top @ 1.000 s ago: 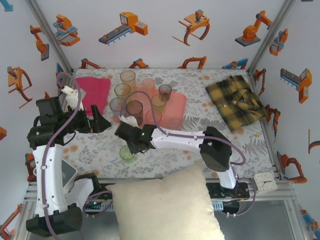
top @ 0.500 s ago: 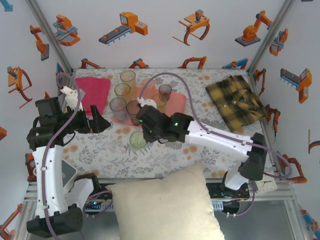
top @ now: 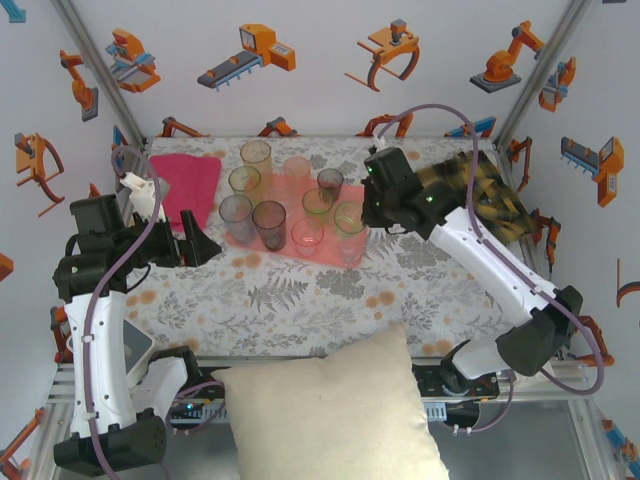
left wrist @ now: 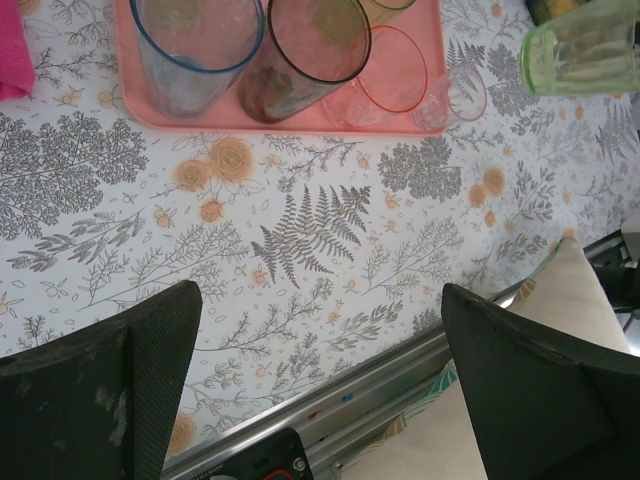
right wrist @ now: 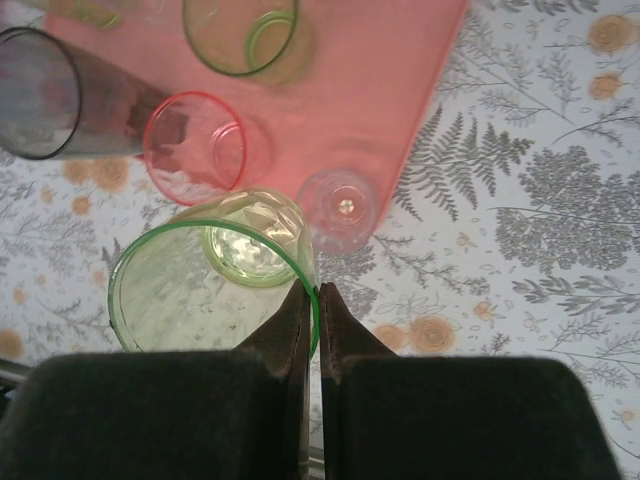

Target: Place the glasses into the tray

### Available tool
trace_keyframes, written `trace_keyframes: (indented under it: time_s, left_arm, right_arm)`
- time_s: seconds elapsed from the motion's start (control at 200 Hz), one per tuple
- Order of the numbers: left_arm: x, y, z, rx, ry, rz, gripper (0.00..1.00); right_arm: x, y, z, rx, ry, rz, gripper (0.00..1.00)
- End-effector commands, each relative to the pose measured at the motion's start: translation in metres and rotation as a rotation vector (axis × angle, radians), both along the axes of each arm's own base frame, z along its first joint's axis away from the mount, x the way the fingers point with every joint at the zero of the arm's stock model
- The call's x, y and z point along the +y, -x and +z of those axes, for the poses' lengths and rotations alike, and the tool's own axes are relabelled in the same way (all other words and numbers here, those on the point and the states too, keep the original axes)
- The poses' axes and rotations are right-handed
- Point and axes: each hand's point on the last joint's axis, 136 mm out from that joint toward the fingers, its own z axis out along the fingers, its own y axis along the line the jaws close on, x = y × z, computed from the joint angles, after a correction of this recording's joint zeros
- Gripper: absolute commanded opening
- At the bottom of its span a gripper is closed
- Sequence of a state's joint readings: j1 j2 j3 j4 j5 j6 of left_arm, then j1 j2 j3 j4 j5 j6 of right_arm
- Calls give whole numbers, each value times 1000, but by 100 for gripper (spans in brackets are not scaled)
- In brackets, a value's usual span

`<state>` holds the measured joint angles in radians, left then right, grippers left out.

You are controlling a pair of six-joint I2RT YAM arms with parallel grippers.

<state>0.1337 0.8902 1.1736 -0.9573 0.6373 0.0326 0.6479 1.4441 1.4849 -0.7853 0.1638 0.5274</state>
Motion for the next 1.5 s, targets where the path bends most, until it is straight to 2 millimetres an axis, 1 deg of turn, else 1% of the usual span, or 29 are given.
trace_keyframes:
  time_s: [0.0,0.11,0.195,0.361,0.491,0.646,0.791,1.051,1.167,1.327,1.492]
  left_arm:
    - [-2,2,6,-24,18,-8,97]
    - [-2,2,6,-25,20,-9,97]
    - [-3,2,6,-23,20,-12,97]
    - [-2,1,6,-24,19,-12,97]
    - [-2,2,5,-22,17,-9,97]
    - [-1,2,4,-21,10,-6,97]
    - [-1,2,4,-20,10,-5,97]
    - [-1,2,3,-21,9,-3,97]
    - [0,2,4,-24,8,-1,97]
    - [0,2,3,-21,7,-2,97]
    - [1,2,2,-23,3,2,97]
  right_arm:
    - [-6,-19,3,-5,28,7,5]
    - [-15,-40,-3,-3,60,-30,5]
    - [-16,-56,-8,-8,85,-45,6]
    - [-17,-83,-27,18,115,-59,6]
    - [-15,-97,-47,45,129,-65,6]
    - [-12,-107,-68,71,150,-67,6]
    - [-14,-117,-88,99,171,-75,6]
    - [-13,-126,-114,141,193,-78,6]
    - [-13,-130,-124,153,193,-80,6]
    - [-11,-136,-132,159,192,-81,6]
    - [-12,-136,-144,186,198,-80,7]
